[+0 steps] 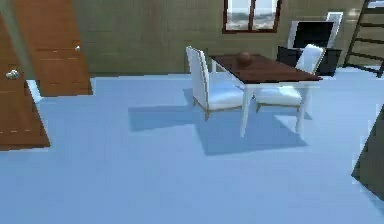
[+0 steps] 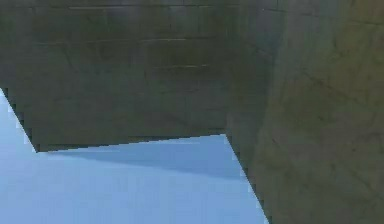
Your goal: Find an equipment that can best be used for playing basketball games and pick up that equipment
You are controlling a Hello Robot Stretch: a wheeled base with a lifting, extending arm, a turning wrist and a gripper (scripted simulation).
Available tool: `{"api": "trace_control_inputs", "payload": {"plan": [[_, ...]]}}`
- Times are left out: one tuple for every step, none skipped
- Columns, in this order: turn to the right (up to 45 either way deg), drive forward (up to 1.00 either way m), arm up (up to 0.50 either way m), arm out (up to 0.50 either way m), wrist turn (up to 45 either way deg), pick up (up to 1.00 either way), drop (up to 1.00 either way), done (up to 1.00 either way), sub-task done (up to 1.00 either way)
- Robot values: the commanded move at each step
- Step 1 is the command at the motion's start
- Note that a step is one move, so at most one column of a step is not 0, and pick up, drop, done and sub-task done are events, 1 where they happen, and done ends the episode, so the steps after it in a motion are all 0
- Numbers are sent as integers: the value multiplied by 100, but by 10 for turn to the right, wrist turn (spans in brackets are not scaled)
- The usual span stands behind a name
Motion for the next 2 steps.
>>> {"api": "trace_control_inputs", "payload": {"plan": [[0,100,0,0,0,0,0,0,0],[0,100,0,0,0,0,0,0,0]]}}
